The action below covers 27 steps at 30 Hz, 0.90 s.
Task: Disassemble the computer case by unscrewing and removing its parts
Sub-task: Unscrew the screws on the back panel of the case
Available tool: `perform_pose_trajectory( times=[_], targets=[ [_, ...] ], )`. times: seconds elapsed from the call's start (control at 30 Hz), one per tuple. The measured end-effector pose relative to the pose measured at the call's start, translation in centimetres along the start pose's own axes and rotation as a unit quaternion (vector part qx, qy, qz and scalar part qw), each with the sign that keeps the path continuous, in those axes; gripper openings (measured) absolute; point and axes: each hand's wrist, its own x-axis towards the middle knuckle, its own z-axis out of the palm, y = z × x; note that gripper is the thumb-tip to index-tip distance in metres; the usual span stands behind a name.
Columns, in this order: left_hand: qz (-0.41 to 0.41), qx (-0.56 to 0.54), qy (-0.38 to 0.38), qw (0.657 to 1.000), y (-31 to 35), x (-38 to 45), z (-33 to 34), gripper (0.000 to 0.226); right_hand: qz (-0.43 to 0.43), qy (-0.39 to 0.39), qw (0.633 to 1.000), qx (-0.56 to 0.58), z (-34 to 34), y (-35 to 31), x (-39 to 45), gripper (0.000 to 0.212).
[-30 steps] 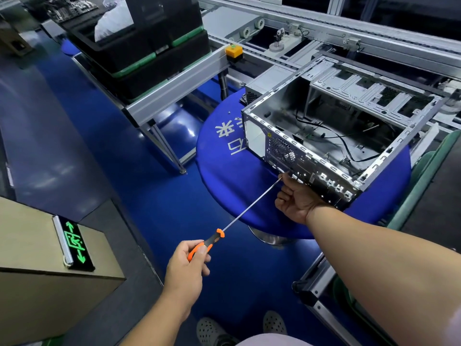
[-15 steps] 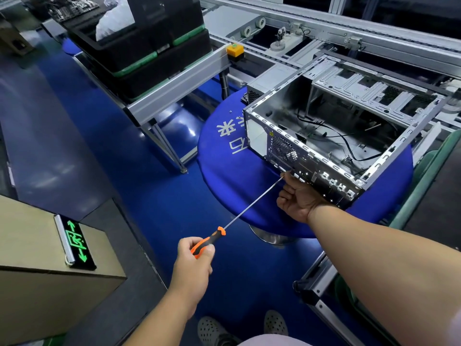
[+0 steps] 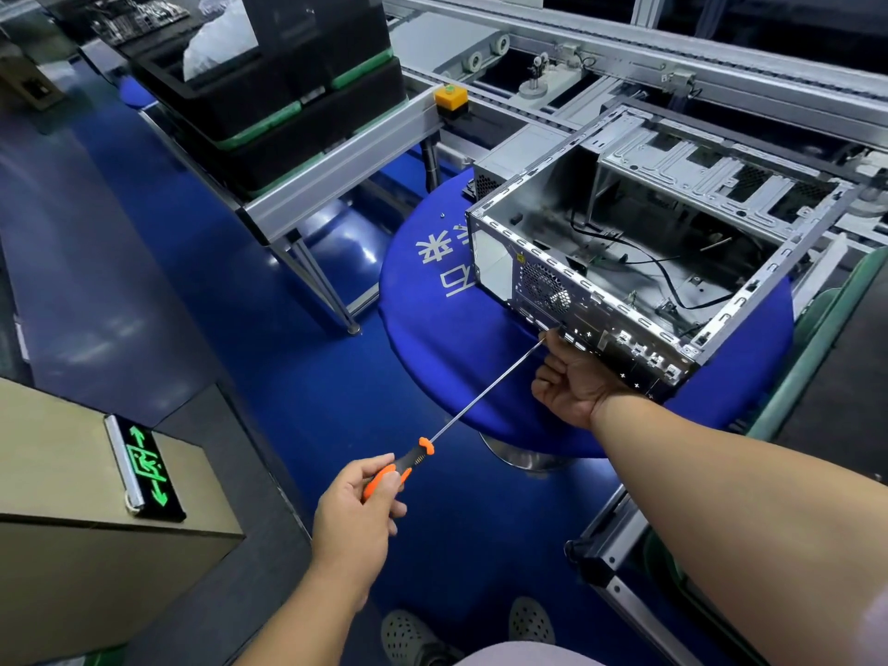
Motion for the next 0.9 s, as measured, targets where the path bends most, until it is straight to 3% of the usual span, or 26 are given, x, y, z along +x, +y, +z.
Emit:
perform_pose_trajectory(
  times=[0.1, 0.27, 0.37, 0.43, 0.53, 0.63, 0.77, 0.9],
  targets=[
    [-0.105, -0.128, -0.03, 0.986, 0.5, 0.1, 0.1, 0.024, -0.002, 0.0, 1.0, 0.002, 0.0, 0.1, 0.1, 0.015],
    [-0.2, -0.177, -0.039, 0.963, 0.7, 0.0, 0.5, 0.041, -0.003, 0.0, 1.0, 0.002, -0.1, 0.1, 0.2, 0.015],
    [-0.128, -0.115, -0.042, 0.984, 1.0, -0.6, 0.8, 0.03, -0.001, 0.001, 1.0, 0.004, -0.1, 0.0, 0.3, 0.014],
    [-0.036, 0.004, -0.032, 0.999, 1.2, -1.0, 0.7, 0.013, 0.001, 0.002, 1.0, 0.005, 0.0, 0.0, 0.3, 0.013],
    [0.125, 0.197, -0.024, 0.972, 1.1, -1.6, 0.3, 0.041, 0.002, 0.002, 1.0, 0.003, 0.0, 0.1, 0.3, 0.014],
    [0.213, 0.253, 0.005, 0.944, 0.7, -1.9, 0.1, 0.048, -0.001, 0.006, 1.0, 0.001, 0.0, 0.1, 0.3, 0.013],
    [0.194, 0.221, 0.026, 0.955, 0.5, -1.5, 0.0, 0.038, -0.001, 0.011, 1.0, 0.004, -0.1, 0.2, 0.4, 0.012],
    [0.038, 0.06, -0.005, 0.997, 0.5, -0.9, 0.1, 0.02, 0.001, 0.016, 1.0, 0.007, -0.1, 0.2, 0.5, 0.012]
  ],
)
